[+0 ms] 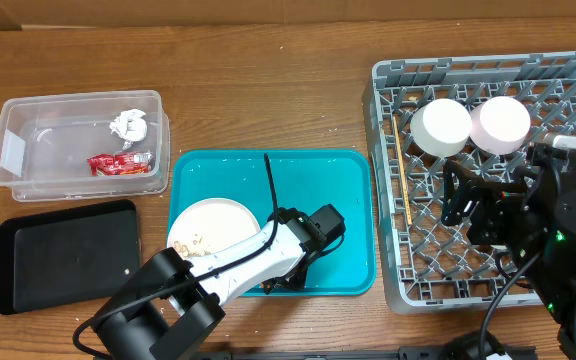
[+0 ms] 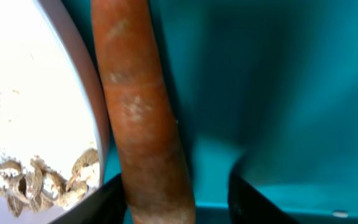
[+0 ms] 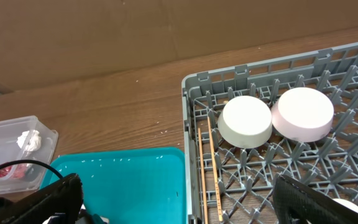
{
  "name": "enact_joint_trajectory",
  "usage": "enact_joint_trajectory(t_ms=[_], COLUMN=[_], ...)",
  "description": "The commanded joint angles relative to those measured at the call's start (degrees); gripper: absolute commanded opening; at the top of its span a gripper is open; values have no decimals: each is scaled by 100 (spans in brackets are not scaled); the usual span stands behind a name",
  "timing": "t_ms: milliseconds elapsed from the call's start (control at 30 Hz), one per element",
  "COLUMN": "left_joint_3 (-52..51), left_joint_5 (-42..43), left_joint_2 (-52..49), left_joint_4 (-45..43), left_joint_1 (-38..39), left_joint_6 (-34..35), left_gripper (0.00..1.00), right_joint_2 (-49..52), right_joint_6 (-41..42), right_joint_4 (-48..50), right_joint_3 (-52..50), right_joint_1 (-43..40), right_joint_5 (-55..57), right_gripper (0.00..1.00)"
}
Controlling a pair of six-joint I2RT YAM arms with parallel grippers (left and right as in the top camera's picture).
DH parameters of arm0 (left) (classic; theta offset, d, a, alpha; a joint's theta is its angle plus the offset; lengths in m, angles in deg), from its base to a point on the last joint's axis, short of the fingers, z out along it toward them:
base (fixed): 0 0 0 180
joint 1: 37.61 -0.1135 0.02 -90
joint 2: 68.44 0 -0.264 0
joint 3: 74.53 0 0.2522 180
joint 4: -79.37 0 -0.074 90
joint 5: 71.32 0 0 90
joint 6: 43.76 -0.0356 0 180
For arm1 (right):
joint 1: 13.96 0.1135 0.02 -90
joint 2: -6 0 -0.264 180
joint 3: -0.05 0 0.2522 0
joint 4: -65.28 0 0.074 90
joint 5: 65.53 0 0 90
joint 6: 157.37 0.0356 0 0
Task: Sort waste into correct bins and load items into the dishwasher
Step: 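Reach the left gripper to the carrot beside the plate and grasp it, then carry the carrot with the left gripper onto the black tray and release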
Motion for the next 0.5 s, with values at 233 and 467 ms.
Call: enact_joint_trajectory(t_ms=[233,467], left_joint_3=[-11,752], left_joint_5=[238,-197], left_joint_2=[-9,544], left_joint_4=[-118,743], left_joint_1=[2,-9], left_joint_6=[208,433], left_gripper=[9,10], right_joint_2=[-4,-4], right_joint_6=[42,42], right_joint_4=[28,28], right_joint_3=[35,35], right_joint_1=[26,26], right_joint_5=[11,11], right_gripper=[100,100])
